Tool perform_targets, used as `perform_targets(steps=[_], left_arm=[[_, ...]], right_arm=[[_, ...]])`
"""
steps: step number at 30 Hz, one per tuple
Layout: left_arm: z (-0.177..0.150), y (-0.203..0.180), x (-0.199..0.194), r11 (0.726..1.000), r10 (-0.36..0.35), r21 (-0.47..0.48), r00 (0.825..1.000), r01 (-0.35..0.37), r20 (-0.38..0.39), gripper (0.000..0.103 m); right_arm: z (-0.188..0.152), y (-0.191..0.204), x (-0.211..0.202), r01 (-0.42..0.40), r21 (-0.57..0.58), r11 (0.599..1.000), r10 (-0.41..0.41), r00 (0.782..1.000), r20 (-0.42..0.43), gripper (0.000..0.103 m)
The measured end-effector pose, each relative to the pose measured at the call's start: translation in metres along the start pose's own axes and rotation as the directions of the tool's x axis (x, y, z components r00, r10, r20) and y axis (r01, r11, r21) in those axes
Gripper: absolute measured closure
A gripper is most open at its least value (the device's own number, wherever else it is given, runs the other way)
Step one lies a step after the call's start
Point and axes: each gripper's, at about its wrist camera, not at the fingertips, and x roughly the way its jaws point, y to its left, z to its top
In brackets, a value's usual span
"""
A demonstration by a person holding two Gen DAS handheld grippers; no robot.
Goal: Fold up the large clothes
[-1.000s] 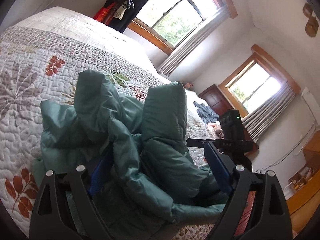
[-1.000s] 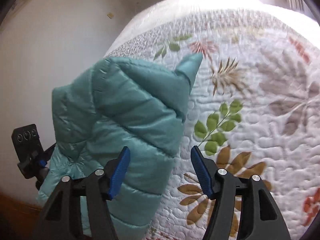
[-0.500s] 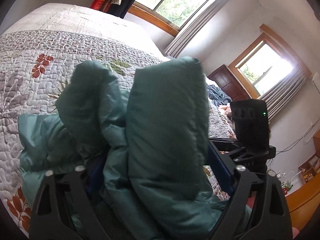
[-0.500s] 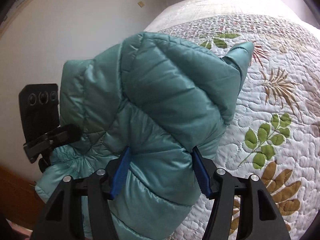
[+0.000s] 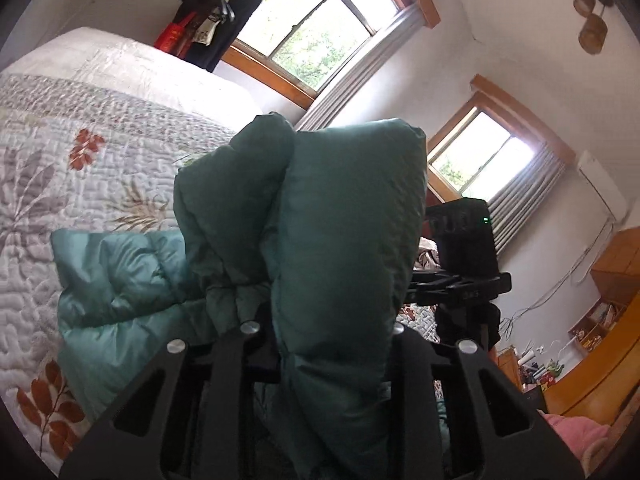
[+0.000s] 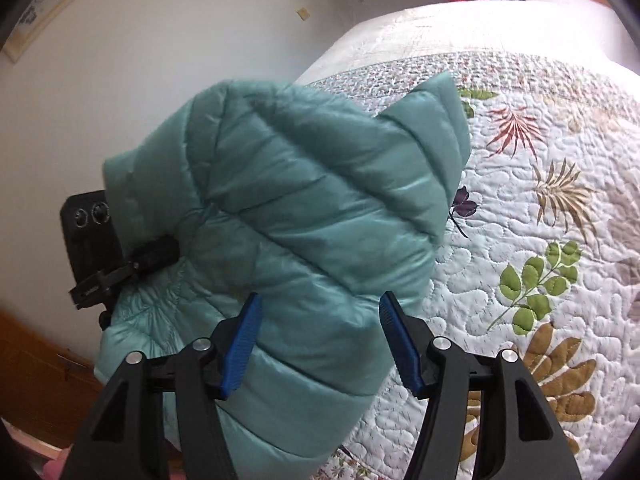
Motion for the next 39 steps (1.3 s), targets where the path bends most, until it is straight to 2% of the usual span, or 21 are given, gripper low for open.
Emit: perform_targets(steps=[3,6,8,11,16,19,23,24,27,29,34,39], left_arm=[[-0.007,0.025,-0.011,0.997,-0.014,-0.072,1.000,0.016,0.017,0.076],[-0.011,0.045,-0.018,0.995,-0.007,-0.096,1.000,0.010,0.027,0.069],[-0.015,0.060,-0.018,0.994,0.014,-0.111,1.000,-0.012,0.019,0.056],[-0.020,0.080,-0.016,0.988,0.025,-0.150,1.000,-0.024,0.005,0.046],[-0.022,0.104,-0.012,0.984,-0.009,-0.179,1.000,0.010,0.003,0.041],[-0.020,0.105,-0.014,0.978,-0.018,-0.208,1.000,0.018,0.001,0.038],[-0.005,0.101,-0.025,0.980,0.049,-0.193,0.999,-0.043,0.024,0.027],[-0.001,0.100,-0.027,0.980,0.050,-0.194,0.998,-0.043,0.032,0.027],[0.009,0.100,-0.033,0.979,0.051,-0.201,0.997,-0.040,0.050,0.027],[0.011,0.098,-0.033,0.977,0.053,-0.207,0.997,-0.042,0.048,0.027],[0.016,0.109,-0.031,0.972,0.087,-0.221,0.996,-0.079,0.026,0.024],[0.011,0.134,-0.027,0.959,0.088,-0.272,0.996,-0.082,0.011,0.020]], right_arm=[[-0.004,0.016,0.003,0.020,-0.038,0.999,-0.021,0.999,-0.031,0.041],[-0.010,0.031,0.014,0.045,-0.070,0.997,-0.050,0.997,-0.065,0.041],[-0.015,0.037,0.023,0.072,-0.084,0.994,-0.079,0.993,-0.086,0.041],[-0.017,0.041,0.034,0.110,-0.099,0.989,-0.119,0.989,-0.091,0.039],[-0.021,0.041,0.051,0.137,-0.099,0.986,-0.148,0.981,-0.122,0.038],[-0.018,0.047,0.044,0.152,-0.094,0.984,-0.163,0.980,-0.115,0.041],[-0.013,0.074,0.011,0.122,-0.133,0.984,-0.126,0.992,-0.021,0.044],[-0.013,0.085,0.006,0.100,-0.160,0.982,-0.103,0.995,-0.013,0.044],[-0.019,0.121,0.011,0.026,-0.246,0.969,-0.042,0.997,-0.061,0.046],[-0.022,0.142,0.026,0.025,-0.297,0.955,-0.055,0.994,-0.091,0.052],[-0.039,0.171,0.063,0.007,-0.359,0.933,-0.072,0.983,-0.169,0.054],[-0.062,0.191,0.090,0.075,-0.402,0.912,-0.148,0.977,-0.155,0.053]])
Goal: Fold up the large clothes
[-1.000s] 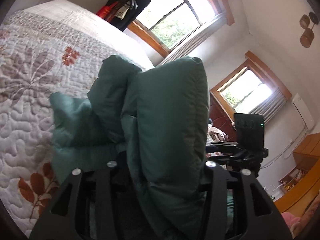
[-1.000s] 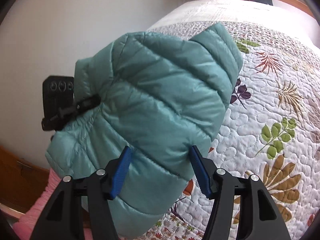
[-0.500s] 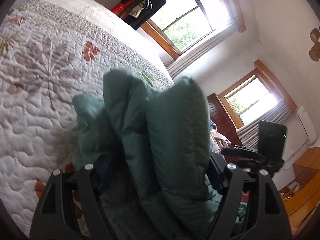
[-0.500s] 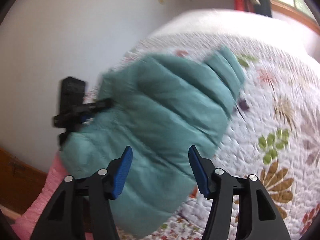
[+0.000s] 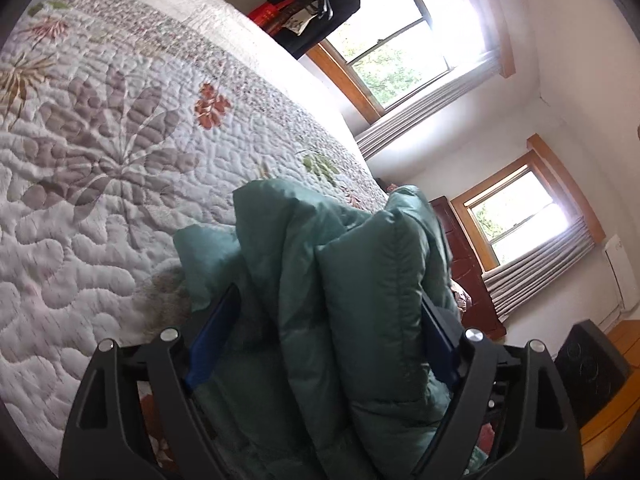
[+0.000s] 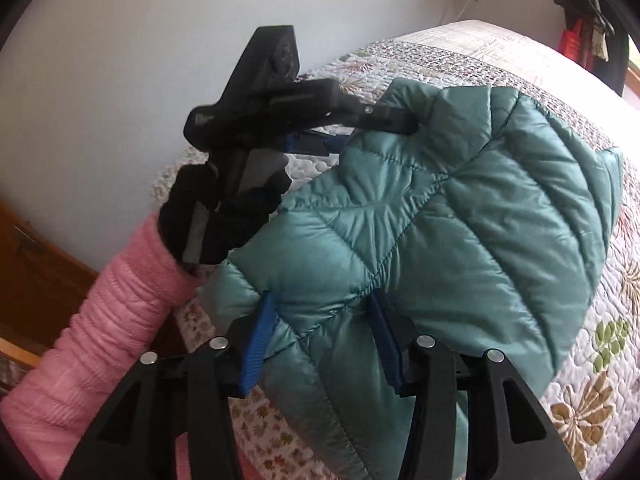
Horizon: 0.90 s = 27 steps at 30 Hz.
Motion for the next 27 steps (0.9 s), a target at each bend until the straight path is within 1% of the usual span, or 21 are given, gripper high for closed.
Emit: perform_targets(steps=[3,9,11,13,15,16,17,18,19,20,21,22,23,24,25,26,27], left_arm=[[-0.001,0.014,0.002,1.000,0.000,-0.017,1.000,0.000,0.001,0.018],[-0.006,0.025,0.005,0.999,0.019,-0.026,1.000,-0.020,-0.006,0.016],[-0.007,0.022,0.001,0.999,0.040,-0.029,0.999,-0.040,0.002,0.016],[-0.007,0.013,-0.008,0.997,0.077,-0.013,0.997,-0.077,0.021,0.016],[-0.009,-0.003,-0.027,0.989,0.142,0.020,0.987,-0.144,0.077,0.018],[-0.010,-0.011,-0.037,0.984,0.169,0.036,0.980,-0.174,0.109,0.018],[-0.012,-0.020,-0.047,0.977,0.198,0.049,0.970,-0.207,0.144,0.018],[-0.016,-0.032,-0.061,0.969,0.223,0.068,0.956,-0.240,0.191,0.018],[-0.020,-0.046,-0.072,0.962,0.230,0.095,0.946,-0.257,0.228,0.018],[-0.024,-0.057,-0.080,0.955,0.238,0.117,0.938,-0.273,0.251,0.018],[-0.032,-0.075,-0.086,0.943,0.247,0.155,0.930,-0.296,0.273,0.018],[-0.040,-0.092,-0.089,0.932,0.243,0.198,0.929,-0.303,0.279,0.018],[-0.046,-0.103,-0.091,0.927,0.233,0.227,0.932,-0.300,0.279,0.018],[-0.055,-0.120,-0.089,0.915,0.222,0.273,0.937,-0.296,0.271,0.018],[-0.063,-0.134,-0.085,0.902,0.228,0.308,0.939,-0.303,0.256,0.017],[-0.071,-0.146,-0.079,0.882,0.248,0.345,0.939,-0.321,0.239,0.017],[-0.079,-0.155,-0.073,0.860,0.275,0.376,0.934,-0.346,0.230,0.017]], right_arm=[[-0.005,0.009,0.015,0.040,-0.010,0.999,-0.040,0.999,0.001,0.053],[-0.013,0.010,0.025,0.063,-0.005,0.998,-0.063,0.998,0.007,0.053],[-0.016,0.008,0.022,0.048,-0.004,0.999,-0.048,0.999,0.015,0.053],[-0.017,-0.001,0.012,0.008,0.017,1.000,-0.008,1.000,0.017,0.053],[-0.020,-0.009,-0.005,-0.042,0.037,0.998,0.041,0.999,0.030,0.053],[-0.023,-0.013,-0.018,-0.060,0.043,0.997,0.058,0.997,0.052,0.052],[-0.027,-0.017,-0.031,-0.060,0.043,0.997,0.057,0.996,0.075,0.052],[-0.031,-0.021,-0.044,-0.046,0.048,0.998,0.041,0.994,0.099,0.051],[-0.035,-0.028,-0.055,-0.033,0.068,0.997,0.024,0.992,0.123,0.050],[-0.039,-0.037,-0.065,-0.016,0.095,0.995,0.003,0.991,0.135,0.050],[-0.043,-0.048,-0.074,-0.001,0.129,0.992,-0.018,0.989,0.146,0.050],[-0.047,-0.058,-0.082,0.012,0.157,0.988,-0.037,0.987,0.155,0.050],[-0.053,-0.067,-0.088,0.030,0.182,0.983,-0.060,0.985,0.162,0.050],[-0.057,-0.078,-0.093,0.045,0.207,0.977,-0.080,0.983,0.164,0.050],[-0.063,-0.088,-0.096,0.056,0.240,0.969,-0.096,0.982,0.161,0.049],[-0.065,-0.096,-0.097,0.056,0.260,0.964,-0.100,0.982,0.158,0.049],[-0.070,-0.101,-0.097,0.053,0.280,0.959,-0.098,0.984,0.151,0.049]])
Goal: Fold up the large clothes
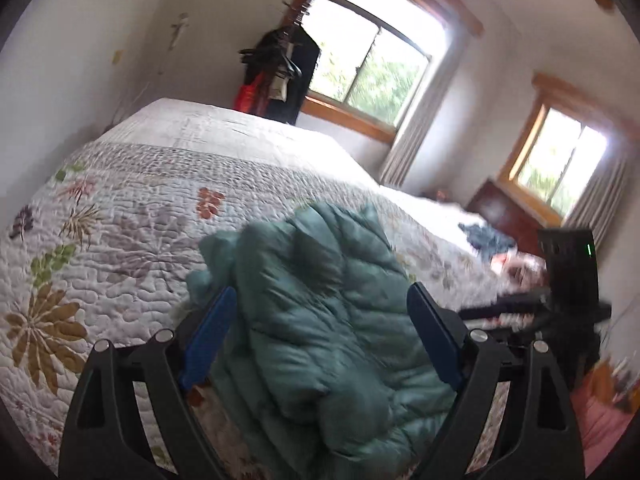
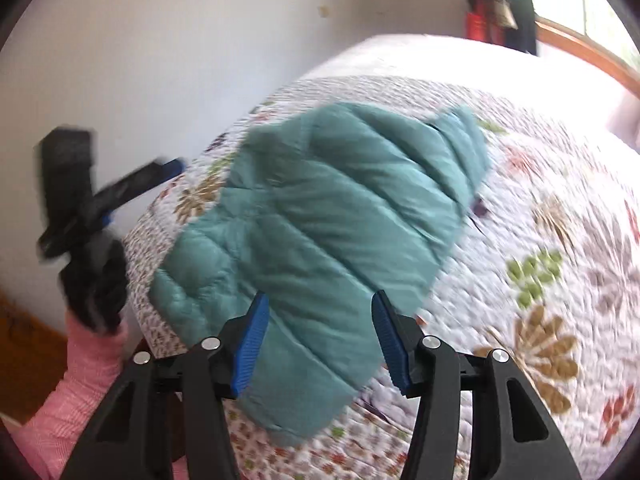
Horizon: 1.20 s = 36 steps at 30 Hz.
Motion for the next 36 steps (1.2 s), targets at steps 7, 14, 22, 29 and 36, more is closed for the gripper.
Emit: perform_targets(steps=[7,14,22,29,36], left_arm=[[-0.044,-0.007,0.017,0.989,0.141,0.062,0.974,-0.131,-0.178,0.016],[-0.078,0.030,0.021,0.990,0.047,-0.117,0.961,-0.082,-0.272,0.016],[-0.103,0.047,0.032,0.975,-0.055,-0.220,0.945,-0.018,-0.322,0.015],[-0.110,0.052,0.028,0.957,-0.122,-0.287,0.943,0.030,-0.309,0.015],[-0.073,0.038,0.010,0.965,-0.120,-0.258,0.956,0.049,-0.267,0.013]], right_arm=[[-0.013,-0.030,0.015,-0.075,0.080,0.994,0.081,0.994,-0.072,0.048],[-0.017,-0.026,0.034,-0.107,0.086,0.991,0.115,0.989,-0.096,0.045],[-0.019,-0.028,0.049,-0.106,0.095,0.990,0.117,0.986,-0.116,0.042],[-0.016,-0.033,0.059,-0.116,0.111,0.987,0.129,0.985,-0.117,0.038],[-0.010,-0.053,0.045,-0.171,0.157,0.973,0.181,0.982,-0.046,0.036]])
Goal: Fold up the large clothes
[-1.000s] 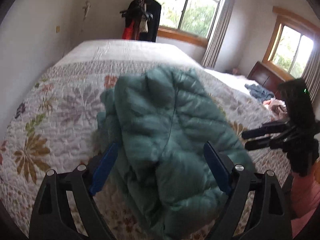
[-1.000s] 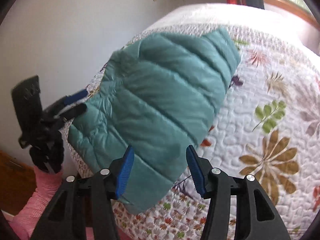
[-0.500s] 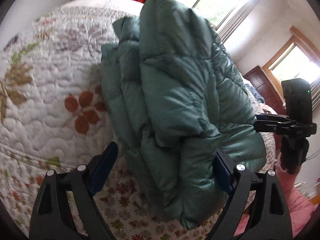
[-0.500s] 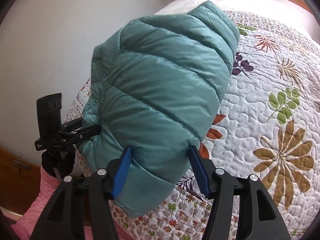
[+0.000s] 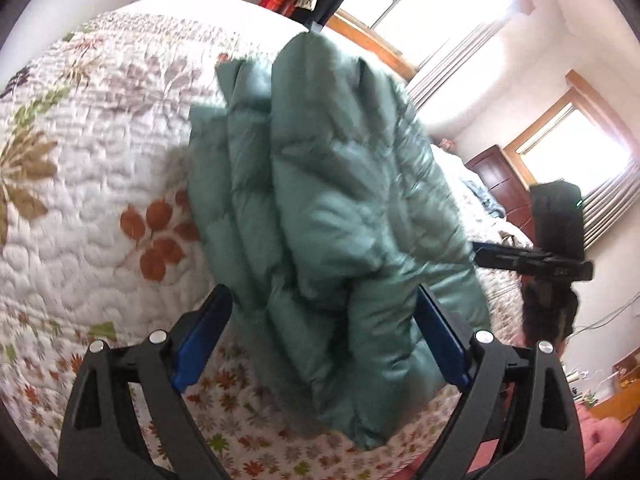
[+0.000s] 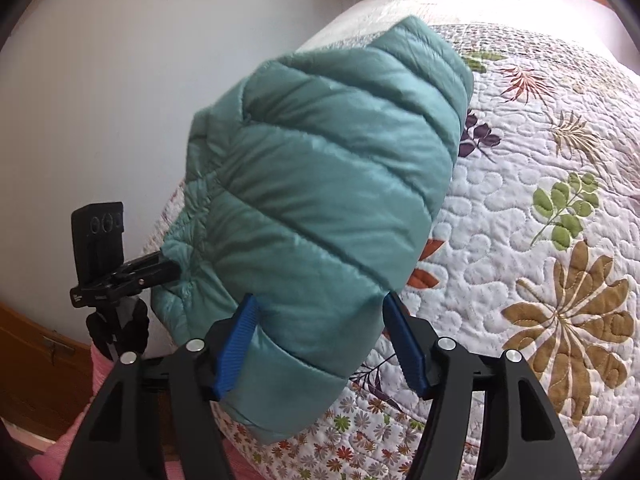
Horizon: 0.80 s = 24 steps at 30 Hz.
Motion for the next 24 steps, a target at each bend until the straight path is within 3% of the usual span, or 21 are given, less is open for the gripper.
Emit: perform_targets(steps=[2,7,14,19,24], left_arm=[[0.010,-0.004,-0.004,1.000,-0.012,-0.004,1.000,0.012,0.012,0.012],[0.038,-0.014,0.005,0.999,0.039,0.006,0.999,-0.039,-0.003,0.012],[0.056,-0.005,0.022,0.999,0.048,-0.016,0.997,-0.049,-0.057,0.012],[0.056,0.010,0.030,0.997,-0.008,-0.076,0.997,0.002,-0.080,0.010],[0.052,0.019,0.038,0.996,-0.054,-0.079,0.994,0.046,-0.096,0.007]], right_arm=[[0.004,-0.007,-0.004,-0.019,0.022,1.000,0.019,1.000,0.015,0.031],[0.012,-0.026,-0.005,-0.063,0.083,0.995,0.060,0.998,0.034,0.028],[0.016,-0.038,0.001,-0.129,0.131,0.983,0.125,0.991,0.039,0.026],[0.022,-0.049,0.012,-0.166,0.166,0.972,0.163,0.986,0.030,0.024],[0.023,-0.054,0.023,-0.207,0.189,0.960,0.207,0.978,0.019,0.021]])
